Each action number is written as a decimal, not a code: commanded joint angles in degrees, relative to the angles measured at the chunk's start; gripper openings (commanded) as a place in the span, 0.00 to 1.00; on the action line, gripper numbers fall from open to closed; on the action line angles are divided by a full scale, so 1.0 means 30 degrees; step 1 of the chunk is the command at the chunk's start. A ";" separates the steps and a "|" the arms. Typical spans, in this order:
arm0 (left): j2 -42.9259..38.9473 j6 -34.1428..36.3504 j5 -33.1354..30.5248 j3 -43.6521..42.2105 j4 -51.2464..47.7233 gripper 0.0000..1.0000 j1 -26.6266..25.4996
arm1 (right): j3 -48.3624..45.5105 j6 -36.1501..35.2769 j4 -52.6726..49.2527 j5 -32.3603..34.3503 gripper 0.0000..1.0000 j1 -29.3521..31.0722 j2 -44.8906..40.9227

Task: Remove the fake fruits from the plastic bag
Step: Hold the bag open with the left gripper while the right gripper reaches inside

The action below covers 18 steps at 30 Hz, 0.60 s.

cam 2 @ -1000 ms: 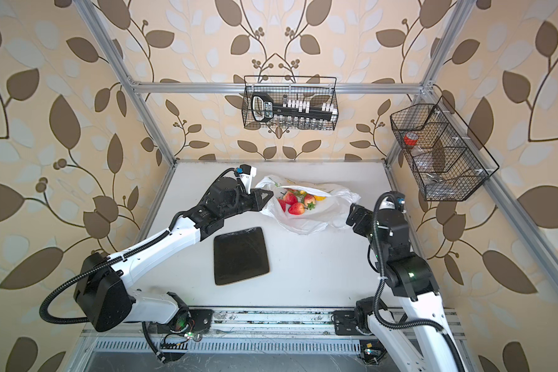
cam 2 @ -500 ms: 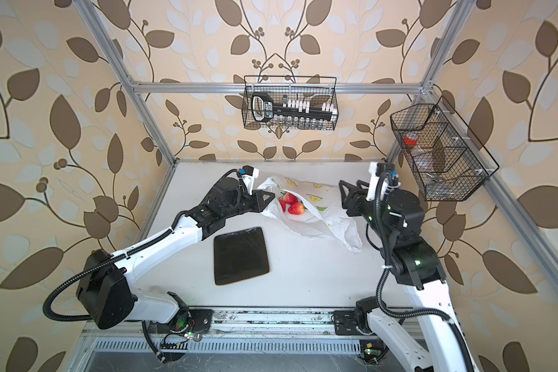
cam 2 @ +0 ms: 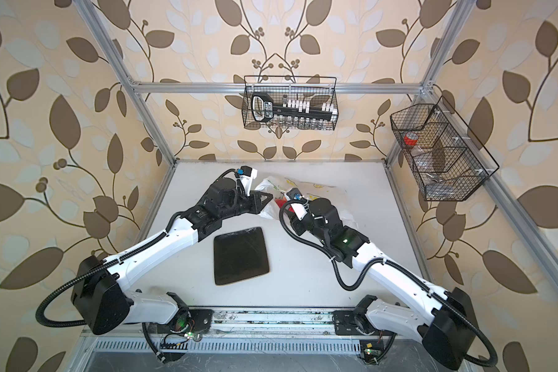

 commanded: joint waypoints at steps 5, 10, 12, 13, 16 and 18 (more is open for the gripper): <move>-0.1870 0.1121 0.0227 -0.0678 -0.0720 0.00 0.0013 | -0.0746 -0.7886 0.4498 0.0384 0.38 -0.0399 0.2640; -0.2555 0.1463 -0.0264 -0.1073 -0.1139 0.00 0.0003 | -0.0616 -1.1107 0.5090 0.0047 0.35 -0.1550 0.4448; -0.2778 0.1369 -0.0503 -0.1385 -0.1004 0.00 0.0009 | -0.0781 -1.2675 0.5214 -0.0061 0.36 -0.1557 0.5054; -0.2838 0.1297 -0.0535 -0.1477 -0.0943 0.00 0.0020 | -0.0881 -1.3286 0.5474 -0.0173 0.36 -0.1545 0.5325; -0.2842 0.1197 -0.0487 -0.1543 -0.0955 0.00 0.0002 | -0.1038 -1.4574 0.5906 -0.0765 0.36 -0.1532 0.6099; -0.2870 0.1273 -0.0556 -0.1534 -0.0999 0.00 0.0017 | -0.1141 -1.4923 0.6479 -0.0595 0.36 -0.1538 0.6748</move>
